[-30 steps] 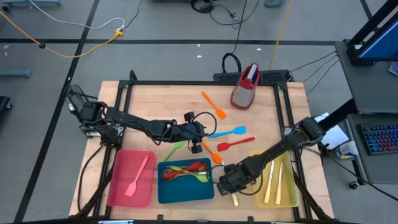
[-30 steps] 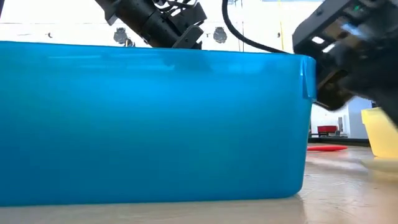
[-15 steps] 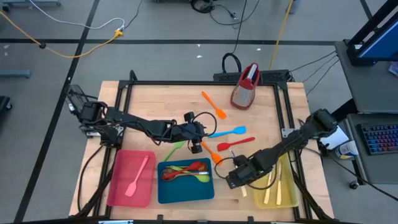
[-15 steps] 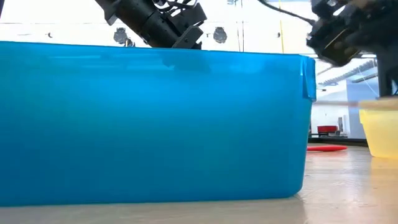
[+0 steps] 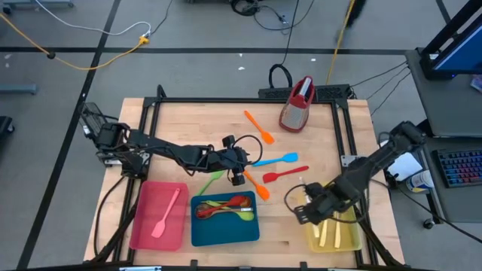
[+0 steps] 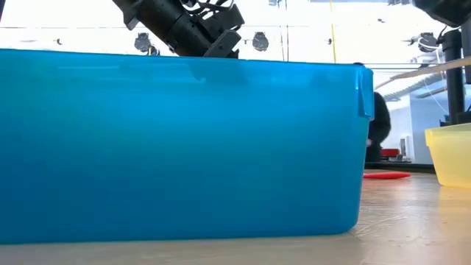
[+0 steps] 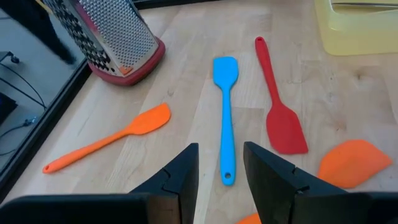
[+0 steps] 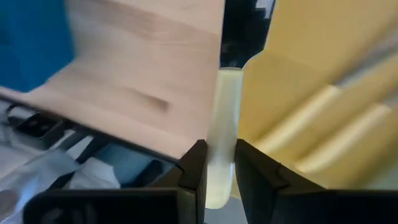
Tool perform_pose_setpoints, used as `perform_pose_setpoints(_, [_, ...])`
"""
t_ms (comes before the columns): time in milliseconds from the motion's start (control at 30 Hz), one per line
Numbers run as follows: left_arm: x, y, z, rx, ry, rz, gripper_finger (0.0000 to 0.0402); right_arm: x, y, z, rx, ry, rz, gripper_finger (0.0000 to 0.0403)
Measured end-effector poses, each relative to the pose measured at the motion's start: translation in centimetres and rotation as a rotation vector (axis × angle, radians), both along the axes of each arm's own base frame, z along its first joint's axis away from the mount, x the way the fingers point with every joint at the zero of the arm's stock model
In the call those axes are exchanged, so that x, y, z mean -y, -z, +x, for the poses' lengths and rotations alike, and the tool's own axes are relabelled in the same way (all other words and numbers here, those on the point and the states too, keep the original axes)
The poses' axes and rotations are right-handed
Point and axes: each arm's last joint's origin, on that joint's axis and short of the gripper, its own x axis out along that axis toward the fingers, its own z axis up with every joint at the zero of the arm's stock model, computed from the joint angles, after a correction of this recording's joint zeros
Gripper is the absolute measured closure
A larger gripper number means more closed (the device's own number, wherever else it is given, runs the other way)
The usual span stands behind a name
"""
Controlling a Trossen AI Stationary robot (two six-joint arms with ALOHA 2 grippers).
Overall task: Pick & Place Kitchen Items
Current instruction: Put the yellow table knife into the yellow bin
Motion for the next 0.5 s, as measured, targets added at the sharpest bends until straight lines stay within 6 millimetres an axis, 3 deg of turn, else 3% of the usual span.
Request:
perform_pose_setpoints(133, [0.0, 0.0, 0.0, 0.0, -0.001, -0.001, 0.027, -0.4, -0.1, -2.2, -0.126, 0.027, -0.041, 0.0343])
perform_pose_setpoints(300, [0.0, 0.0, 0.0, -0.001, -0.001, -0.001, 0.027, -1.4, 0.3, -3.4, -0.19, 0.041, -0.028, 0.0342])
perform_pose_setpoints(500, [0.0, 0.0, 0.0, 0.003, -0.005, -0.008, 0.027, -2.1, 4.0, -4.5, -0.244, 0.067, 0.023, 0.0342])
